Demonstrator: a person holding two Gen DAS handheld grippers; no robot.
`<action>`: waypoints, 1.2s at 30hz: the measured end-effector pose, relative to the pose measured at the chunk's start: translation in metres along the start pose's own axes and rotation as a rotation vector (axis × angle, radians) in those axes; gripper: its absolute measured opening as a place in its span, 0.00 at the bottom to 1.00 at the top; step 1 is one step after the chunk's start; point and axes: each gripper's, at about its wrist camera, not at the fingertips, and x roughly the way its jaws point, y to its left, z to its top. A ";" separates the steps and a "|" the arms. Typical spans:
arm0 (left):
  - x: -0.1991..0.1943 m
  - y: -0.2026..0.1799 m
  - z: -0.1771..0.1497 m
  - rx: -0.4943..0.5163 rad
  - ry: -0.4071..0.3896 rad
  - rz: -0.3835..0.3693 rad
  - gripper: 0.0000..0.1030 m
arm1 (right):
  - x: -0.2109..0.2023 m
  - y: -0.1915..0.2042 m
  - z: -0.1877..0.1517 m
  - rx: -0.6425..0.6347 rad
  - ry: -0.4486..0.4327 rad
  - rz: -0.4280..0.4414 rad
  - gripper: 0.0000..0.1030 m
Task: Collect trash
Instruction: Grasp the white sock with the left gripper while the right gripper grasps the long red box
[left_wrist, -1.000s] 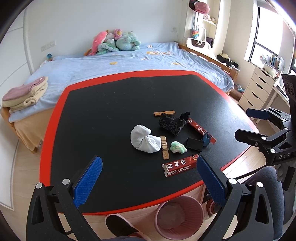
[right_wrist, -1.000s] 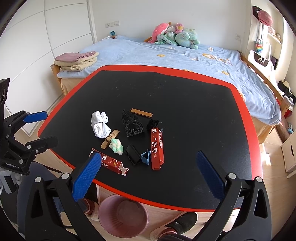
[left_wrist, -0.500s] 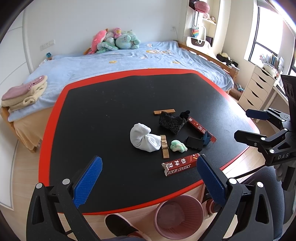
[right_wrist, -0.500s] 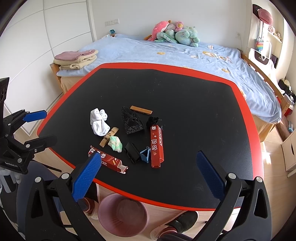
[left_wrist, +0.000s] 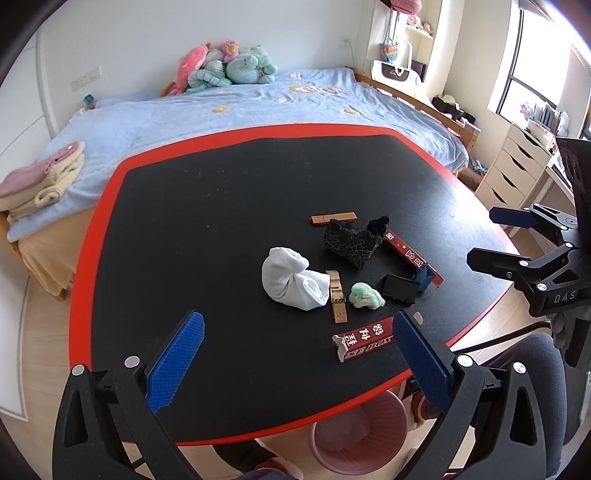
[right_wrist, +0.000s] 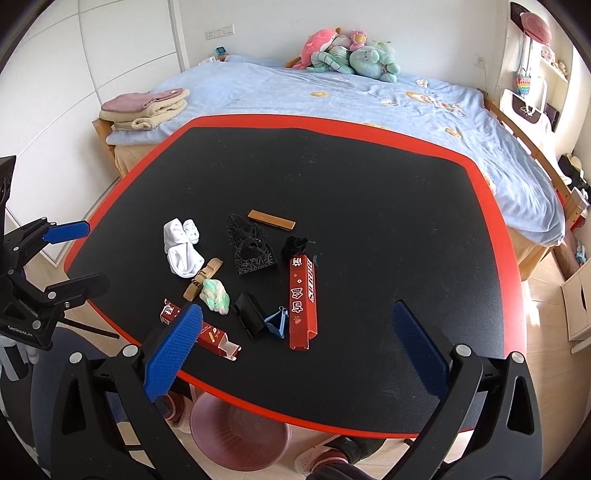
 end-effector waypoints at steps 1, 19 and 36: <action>0.003 0.002 0.003 -0.001 0.007 -0.001 0.95 | 0.004 -0.001 0.004 -0.002 0.012 0.000 0.97; 0.086 0.024 0.032 -0.076 0.219 -0.015 0.95 | 0.089 -0.013 0.030 0.013 0.214 -0.003 0.97; 0.096 0.031 0.022 -0.106 0.225 -0.055 0.37 | 0.106 -0.015 0.020 0.022 0.252 0.024 0.21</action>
